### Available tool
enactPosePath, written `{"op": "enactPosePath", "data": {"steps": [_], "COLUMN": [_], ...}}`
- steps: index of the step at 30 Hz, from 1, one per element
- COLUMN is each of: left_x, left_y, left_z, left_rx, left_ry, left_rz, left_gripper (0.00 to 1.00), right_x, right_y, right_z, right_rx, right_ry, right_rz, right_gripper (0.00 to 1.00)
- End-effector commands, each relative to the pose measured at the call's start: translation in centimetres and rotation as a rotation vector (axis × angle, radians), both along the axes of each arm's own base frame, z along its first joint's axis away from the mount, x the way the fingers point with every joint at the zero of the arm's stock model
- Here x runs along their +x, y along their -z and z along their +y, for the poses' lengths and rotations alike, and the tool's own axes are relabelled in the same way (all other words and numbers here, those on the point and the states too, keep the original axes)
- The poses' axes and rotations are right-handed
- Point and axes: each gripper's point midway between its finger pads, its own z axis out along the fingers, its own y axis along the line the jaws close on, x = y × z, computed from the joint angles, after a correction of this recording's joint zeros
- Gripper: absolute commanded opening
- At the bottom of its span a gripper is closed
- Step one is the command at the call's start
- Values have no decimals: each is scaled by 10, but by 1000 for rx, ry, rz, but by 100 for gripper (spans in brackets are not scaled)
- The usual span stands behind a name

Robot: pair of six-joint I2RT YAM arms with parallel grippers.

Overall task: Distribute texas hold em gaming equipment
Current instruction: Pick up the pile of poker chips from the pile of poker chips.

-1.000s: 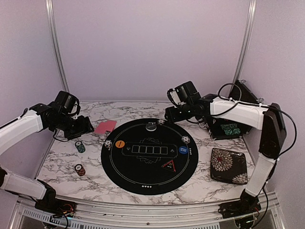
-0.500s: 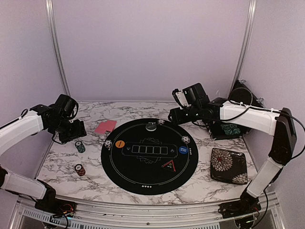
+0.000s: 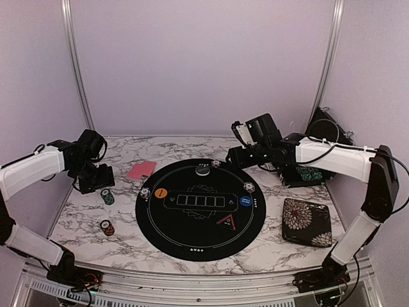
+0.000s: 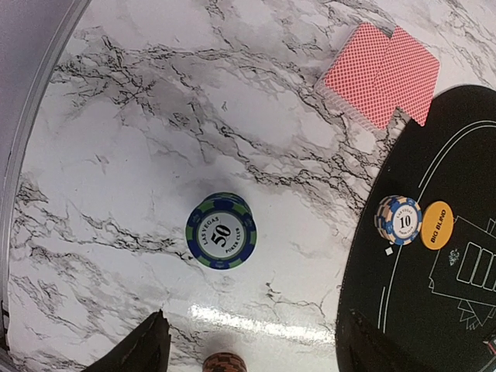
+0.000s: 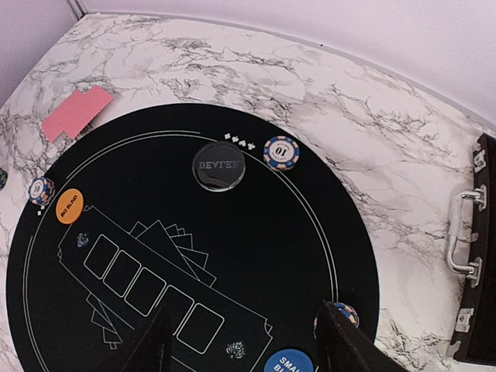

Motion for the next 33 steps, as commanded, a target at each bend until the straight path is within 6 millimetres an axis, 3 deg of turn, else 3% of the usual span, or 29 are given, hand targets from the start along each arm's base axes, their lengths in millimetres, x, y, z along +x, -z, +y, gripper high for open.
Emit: {"op": "enactPosePath", "data": {"steps": [1,20,33], "left_x": [-2,10,20], "left_y": [2,27,41], "left_z": [5,17,14], "left_rx": [22,89,77], "left_ry": [8,18,44], "left_rz": [24,104,136], "left_gripper": [78,71,71], "right_x": [4,4,5], "right_y": [-13,-10,-7], "right_z": [-3,-6,-8], "right_rx": [28,21,22], "right_ry": [5,0,9], "right_rz": [-27,-23,-17], "right_gripper": [61,62,62]}}
